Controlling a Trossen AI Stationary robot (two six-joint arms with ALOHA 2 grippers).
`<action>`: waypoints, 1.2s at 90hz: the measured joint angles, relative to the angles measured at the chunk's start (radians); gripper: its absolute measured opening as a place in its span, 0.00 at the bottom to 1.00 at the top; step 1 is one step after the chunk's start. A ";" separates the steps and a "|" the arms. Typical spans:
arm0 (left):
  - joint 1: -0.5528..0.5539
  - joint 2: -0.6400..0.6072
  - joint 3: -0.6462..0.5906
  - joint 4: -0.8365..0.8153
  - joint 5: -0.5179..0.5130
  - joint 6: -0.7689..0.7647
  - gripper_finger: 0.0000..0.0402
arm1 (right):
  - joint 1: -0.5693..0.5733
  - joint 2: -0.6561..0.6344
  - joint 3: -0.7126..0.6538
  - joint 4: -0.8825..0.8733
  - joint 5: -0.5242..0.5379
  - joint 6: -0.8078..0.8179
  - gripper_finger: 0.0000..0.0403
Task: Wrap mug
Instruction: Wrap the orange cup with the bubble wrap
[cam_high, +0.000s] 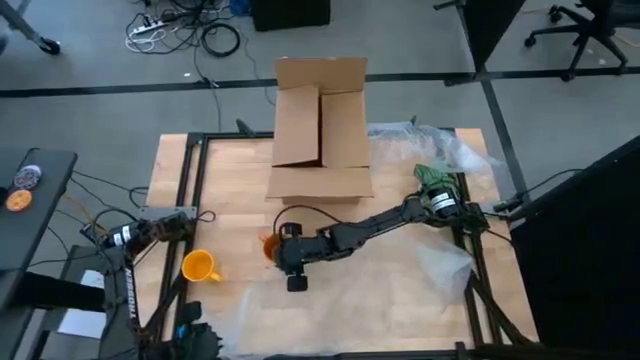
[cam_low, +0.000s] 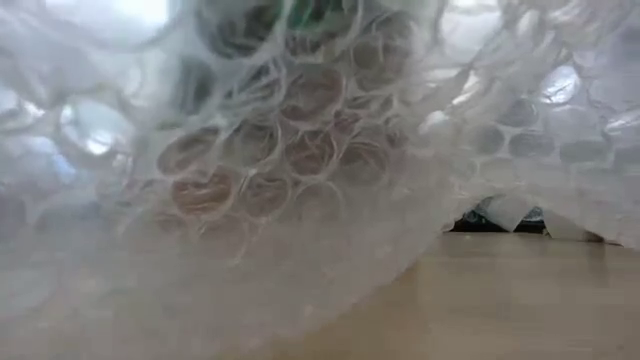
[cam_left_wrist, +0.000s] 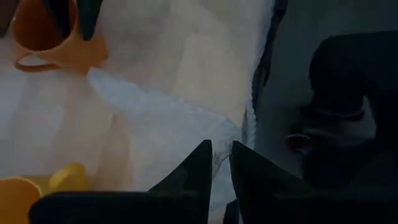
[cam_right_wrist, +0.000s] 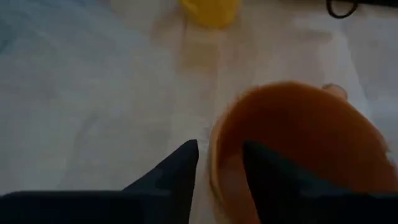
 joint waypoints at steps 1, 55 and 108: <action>0.000 0.000 0.000 0.000 -0.001 0.000 0.10 | -0.001 0.000 0.000 -0.003 0.000 0.000 0.24; -0.008 0.000 0.000 -0.002 0.003 0.000 0.10 | 0.016 -0.020 -0.006 0.032 0.070 -0.121 0.01; -0.018 0.000 0.001 -0.022 -0.162 0.005 0.10 | 0.224 -0.066 -0.001 0.100 -0.051 -0.097 0.00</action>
